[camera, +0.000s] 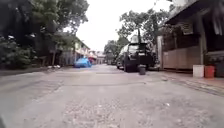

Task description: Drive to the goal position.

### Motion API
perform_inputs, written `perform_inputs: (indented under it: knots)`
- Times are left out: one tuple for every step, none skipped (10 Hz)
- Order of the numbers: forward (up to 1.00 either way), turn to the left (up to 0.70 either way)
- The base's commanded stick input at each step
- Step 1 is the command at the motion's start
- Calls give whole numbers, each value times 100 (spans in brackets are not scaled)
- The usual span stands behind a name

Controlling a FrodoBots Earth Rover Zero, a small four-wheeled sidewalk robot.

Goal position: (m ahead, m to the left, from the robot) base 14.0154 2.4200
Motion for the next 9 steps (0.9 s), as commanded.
perform_inputs:
  knots:
    - [100, 0]
    - [100, 0]
    - [100, 0]
    - [100, 0]
    - [100, 0]
    - [100, 0]
    - [100, 0]
    - [100, 0]
    - [100, 0]
